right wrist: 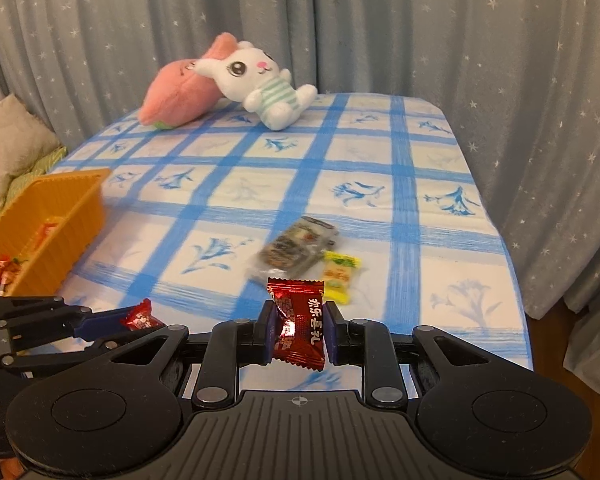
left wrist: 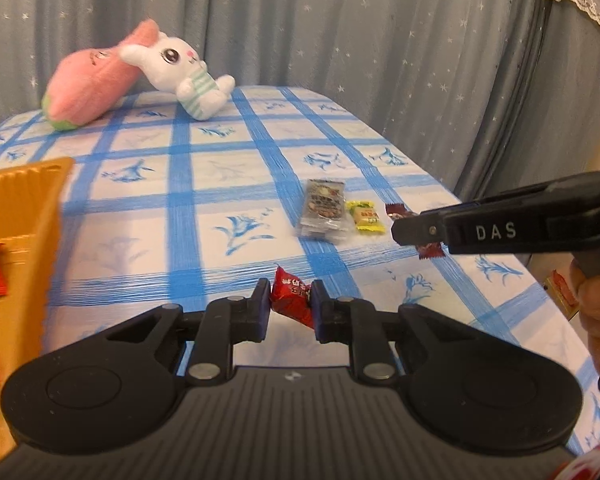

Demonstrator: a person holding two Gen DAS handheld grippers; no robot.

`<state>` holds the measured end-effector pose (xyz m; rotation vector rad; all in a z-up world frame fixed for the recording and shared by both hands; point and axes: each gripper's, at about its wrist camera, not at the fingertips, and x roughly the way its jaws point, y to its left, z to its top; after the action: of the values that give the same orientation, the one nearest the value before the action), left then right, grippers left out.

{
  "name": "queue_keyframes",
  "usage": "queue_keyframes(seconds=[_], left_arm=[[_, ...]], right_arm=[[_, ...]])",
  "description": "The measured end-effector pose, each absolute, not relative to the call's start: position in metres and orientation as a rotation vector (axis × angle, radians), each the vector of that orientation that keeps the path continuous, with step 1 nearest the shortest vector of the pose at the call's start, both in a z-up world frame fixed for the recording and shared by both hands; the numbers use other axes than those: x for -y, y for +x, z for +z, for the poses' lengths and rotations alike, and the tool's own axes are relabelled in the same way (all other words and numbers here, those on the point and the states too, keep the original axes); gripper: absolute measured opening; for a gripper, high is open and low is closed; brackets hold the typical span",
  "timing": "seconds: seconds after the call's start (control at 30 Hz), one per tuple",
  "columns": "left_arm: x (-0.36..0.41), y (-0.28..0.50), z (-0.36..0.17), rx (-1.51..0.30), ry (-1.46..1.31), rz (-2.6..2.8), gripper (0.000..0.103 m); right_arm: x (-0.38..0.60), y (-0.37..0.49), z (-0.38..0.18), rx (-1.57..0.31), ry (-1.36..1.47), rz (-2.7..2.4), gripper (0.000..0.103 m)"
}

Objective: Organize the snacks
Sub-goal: 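Carry both red candies over the orange tray and open both grippers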

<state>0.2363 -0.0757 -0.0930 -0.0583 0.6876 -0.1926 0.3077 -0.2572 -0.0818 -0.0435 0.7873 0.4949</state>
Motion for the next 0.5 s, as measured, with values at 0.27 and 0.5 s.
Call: queue_keyframes(seconds=[0.27,0.5], left_arm=[[0.035,0.195,-0.055,-0.664,-0.056,-0.162,0.018],[-0.009,0.165,-0.024,-0.651,-0.054,-0.110,0.018]], right_arm=[[0.220,0.257,-0.050,-0.730,-0.015,0.542,0.025],[0.170,0.216,-0.030,-0.678,0.012,0.620,0.025]])
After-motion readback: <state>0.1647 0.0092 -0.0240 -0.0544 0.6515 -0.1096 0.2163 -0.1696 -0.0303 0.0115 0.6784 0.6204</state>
